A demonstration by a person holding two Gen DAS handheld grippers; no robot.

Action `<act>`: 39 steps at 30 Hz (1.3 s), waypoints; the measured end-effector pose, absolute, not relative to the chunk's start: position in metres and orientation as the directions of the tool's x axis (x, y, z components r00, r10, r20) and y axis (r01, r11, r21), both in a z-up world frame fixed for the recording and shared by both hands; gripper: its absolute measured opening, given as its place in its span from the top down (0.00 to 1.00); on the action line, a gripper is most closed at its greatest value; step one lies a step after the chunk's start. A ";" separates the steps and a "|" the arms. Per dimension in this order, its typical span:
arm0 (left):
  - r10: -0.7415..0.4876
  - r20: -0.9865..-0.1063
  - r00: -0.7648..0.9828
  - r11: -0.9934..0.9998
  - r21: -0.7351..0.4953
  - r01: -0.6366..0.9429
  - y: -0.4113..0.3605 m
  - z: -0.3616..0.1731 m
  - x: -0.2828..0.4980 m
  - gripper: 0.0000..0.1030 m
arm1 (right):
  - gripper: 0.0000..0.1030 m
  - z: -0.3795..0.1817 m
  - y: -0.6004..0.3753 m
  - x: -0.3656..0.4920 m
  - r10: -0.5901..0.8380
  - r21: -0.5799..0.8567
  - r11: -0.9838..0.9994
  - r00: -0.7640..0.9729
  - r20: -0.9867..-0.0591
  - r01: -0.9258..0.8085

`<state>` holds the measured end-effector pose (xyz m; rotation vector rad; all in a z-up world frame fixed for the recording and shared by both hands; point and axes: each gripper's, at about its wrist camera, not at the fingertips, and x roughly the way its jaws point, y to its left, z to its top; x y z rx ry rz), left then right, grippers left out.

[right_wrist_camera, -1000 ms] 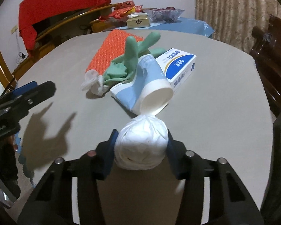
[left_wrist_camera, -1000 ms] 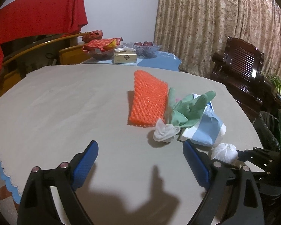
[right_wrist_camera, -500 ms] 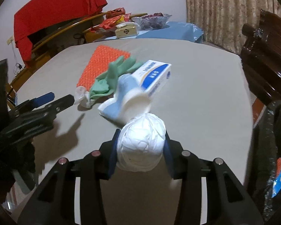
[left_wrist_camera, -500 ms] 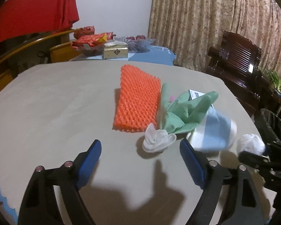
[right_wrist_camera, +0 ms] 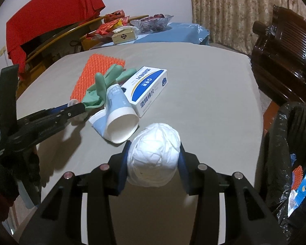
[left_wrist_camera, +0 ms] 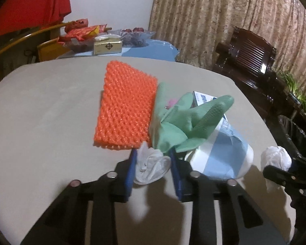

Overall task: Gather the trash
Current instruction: 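Grasp the white tissue ball with the right tool while the left tool grasps the green glove, then lift the green glove and white tissue ball off the table with both tools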

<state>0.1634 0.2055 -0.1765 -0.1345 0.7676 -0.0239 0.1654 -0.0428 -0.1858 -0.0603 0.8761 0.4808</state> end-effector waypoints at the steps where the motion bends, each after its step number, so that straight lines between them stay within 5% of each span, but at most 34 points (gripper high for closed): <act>1: -0.070 -0.690 0.720 0.991 -0.133 -0.031 0.205 -0.176 0.162 0.78 | 0.60 -0.186 -0.042 0.166 0.381 0.143 0.892 0.542 -0.750 -0.429; 4: -0.066 -0.691 0.720 0.988 -0.145 -0.049 0.204 -0.172 0.150 0.88 | 0.60 -0.184 -0.041 0.165 0.379 0.137 0.892 0.548 -0.746 -0.431; 10: -0.081 -0.709 0.700 0.988 -0.147 -0.035 0.195 -0.168 0.124 0.87 | 0.60 -0.184 -0.045 0.166 0.374 0.139 0.897 0.552 -0.745 -0.420; 16: -0.073 -0.701 0.709 0.989 -0.142 -0.038 0.196 -0.163 0.134 0.52 | 0.60 -0.184 -0.047 0.166 0.368 0.138 0.901 0.556 -0.745 -0.412; 26: -0.110 -0.748 0.655 0.986 -0.164 -0.021 0.195 -0.186 0.158 0.51 | 0.60 -0.180 -0.052 0.169 0.364 0.141 0.906 0.567 -0.739 -0.399; 28: -0.132 -0.742 0.657 0.982 -0.187 -0.014 0.195 -0.187 0.155 0.70 | 0.60 -0.181 -0.052 0.169 0.364 0.141 0.906 0.566 -0.740 -0.398; 31: -0.115 -0.735 0.669 0.985 -0.172 -0.019 0.194 -0.184 0.148 0.74 | 0.60 -0.181 -0.051 0.169 0.366 0.143 0.905 0.564 -0.740 -0.401; 37: -0.054 -0.721 0.691 0.975 -0.186 -0.118 0.202 -0.174 0.122 0.73 | 0.60 -0.180 -0.050 0.169 0.367 0.140 0.904 0.568 -0.737 -0.403; 39: -0.059 -0.742 0.668 0.974 -0.190 -0.125 0.203 -0.178 0.123 0.65 | 0.60 -0.181 -0.049 0.170 0.367 0.143 0.905 0.567 -0.737 -0.400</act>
